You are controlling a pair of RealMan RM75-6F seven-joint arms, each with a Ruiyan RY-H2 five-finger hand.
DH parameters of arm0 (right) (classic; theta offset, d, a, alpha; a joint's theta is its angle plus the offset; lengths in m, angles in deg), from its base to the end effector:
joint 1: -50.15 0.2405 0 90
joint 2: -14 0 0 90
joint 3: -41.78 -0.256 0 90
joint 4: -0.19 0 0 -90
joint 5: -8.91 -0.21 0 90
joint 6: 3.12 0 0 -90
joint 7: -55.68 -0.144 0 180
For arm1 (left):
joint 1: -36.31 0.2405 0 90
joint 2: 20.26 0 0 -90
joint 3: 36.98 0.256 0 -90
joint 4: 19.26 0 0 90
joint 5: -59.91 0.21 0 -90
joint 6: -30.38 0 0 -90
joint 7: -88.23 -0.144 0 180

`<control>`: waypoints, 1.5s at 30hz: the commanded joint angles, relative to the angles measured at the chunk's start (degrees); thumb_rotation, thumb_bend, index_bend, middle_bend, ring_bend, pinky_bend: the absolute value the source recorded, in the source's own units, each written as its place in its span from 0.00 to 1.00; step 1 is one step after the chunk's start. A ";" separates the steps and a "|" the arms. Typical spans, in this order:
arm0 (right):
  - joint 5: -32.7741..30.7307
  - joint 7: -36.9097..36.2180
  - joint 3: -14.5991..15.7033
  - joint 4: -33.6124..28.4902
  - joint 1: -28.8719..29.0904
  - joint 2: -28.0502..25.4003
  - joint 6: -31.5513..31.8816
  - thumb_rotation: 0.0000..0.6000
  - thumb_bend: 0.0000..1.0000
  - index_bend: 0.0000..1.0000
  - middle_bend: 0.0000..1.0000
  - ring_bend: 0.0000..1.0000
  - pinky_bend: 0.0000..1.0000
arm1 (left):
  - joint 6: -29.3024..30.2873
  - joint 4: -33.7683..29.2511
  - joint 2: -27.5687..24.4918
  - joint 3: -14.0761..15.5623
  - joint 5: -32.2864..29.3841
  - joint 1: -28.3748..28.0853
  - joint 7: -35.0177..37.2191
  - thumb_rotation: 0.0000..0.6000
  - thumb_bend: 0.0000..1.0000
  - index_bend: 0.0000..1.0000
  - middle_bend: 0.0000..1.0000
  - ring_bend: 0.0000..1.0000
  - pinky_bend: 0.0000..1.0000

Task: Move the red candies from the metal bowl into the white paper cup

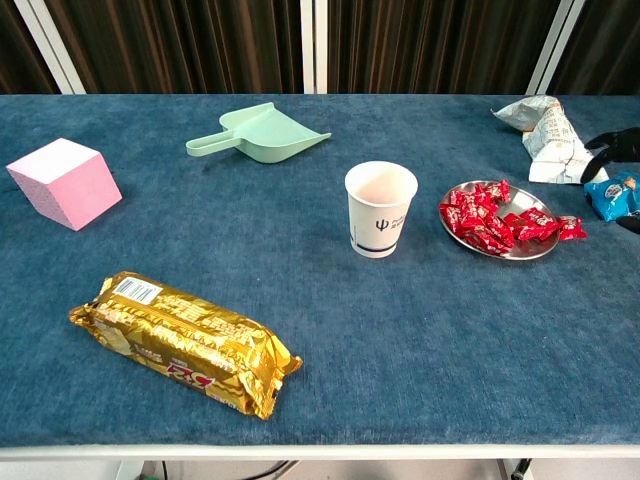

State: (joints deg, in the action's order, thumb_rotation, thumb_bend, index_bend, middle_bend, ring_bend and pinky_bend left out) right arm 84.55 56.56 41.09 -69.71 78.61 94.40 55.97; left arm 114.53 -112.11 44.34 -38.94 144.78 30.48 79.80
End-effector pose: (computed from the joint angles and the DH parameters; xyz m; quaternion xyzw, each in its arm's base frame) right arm -0.3103 -0.3078 0.0531 0.7137 -0.3950 0.2874 0.5020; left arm -0.3101 0.1827 0.1522 -0.6226 -0.3564 -0.3429 0.6064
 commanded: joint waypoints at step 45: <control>1.75 -0.84 -2.97 3.91 -1.11 6.35 -1.23 1.00 0.47 0.59 0.07 0.00 0.00 | -0.44 0.10 -0.05 -0.05 -0.10 -0.14 0.18 1.00 0.19 0.17 0.15 0.06 0.21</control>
State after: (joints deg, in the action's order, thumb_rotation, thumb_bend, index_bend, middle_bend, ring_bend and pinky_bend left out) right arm 86.30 55.71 38.12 -65.81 77.51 100.74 54.73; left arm 114.08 -112.01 44.29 -38.98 144.68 30.34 79.97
